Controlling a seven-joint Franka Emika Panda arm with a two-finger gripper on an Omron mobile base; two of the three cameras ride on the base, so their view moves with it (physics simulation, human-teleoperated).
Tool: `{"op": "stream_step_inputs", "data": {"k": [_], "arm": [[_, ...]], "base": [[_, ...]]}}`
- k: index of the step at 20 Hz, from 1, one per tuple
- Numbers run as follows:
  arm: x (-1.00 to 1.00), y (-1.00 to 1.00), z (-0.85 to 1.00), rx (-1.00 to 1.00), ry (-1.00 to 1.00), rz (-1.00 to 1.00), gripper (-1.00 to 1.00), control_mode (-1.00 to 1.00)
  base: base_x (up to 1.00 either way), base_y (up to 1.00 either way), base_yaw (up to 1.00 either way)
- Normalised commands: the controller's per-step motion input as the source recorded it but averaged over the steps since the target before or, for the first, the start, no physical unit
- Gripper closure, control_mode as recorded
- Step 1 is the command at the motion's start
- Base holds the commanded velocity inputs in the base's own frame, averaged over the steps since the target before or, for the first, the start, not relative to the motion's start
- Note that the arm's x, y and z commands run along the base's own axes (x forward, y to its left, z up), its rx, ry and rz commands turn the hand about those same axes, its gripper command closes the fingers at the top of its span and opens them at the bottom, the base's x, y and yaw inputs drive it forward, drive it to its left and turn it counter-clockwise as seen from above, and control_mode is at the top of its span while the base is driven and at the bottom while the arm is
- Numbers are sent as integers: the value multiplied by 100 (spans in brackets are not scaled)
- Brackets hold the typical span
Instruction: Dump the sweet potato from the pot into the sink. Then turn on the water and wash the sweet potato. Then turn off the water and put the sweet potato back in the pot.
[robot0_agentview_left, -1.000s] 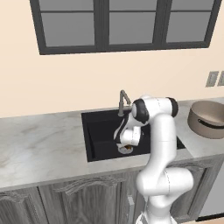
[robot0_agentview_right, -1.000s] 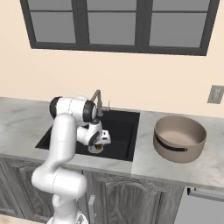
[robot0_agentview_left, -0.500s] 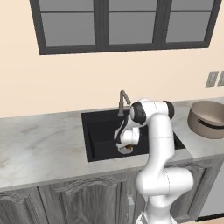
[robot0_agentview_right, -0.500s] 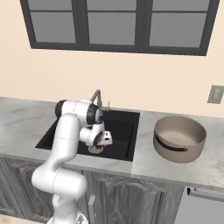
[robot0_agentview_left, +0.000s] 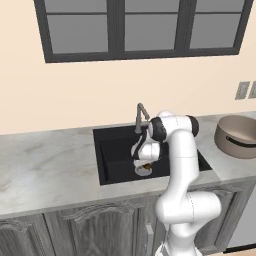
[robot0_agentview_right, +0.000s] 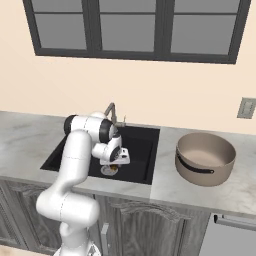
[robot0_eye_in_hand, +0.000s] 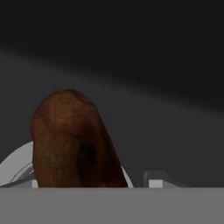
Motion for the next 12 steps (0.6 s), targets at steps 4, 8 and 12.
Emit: {"op": "stream_step_inputs", "data": {"k": [4,8,12], "arm": [[0,22,-13,0,1,0,100,-100],[-15,24,10,1,0,0,100,-100],[-43,18,68,0,-7,0,100,-100]], "base": [[0,0,0],[0,0,0],[0,0,0]]}}
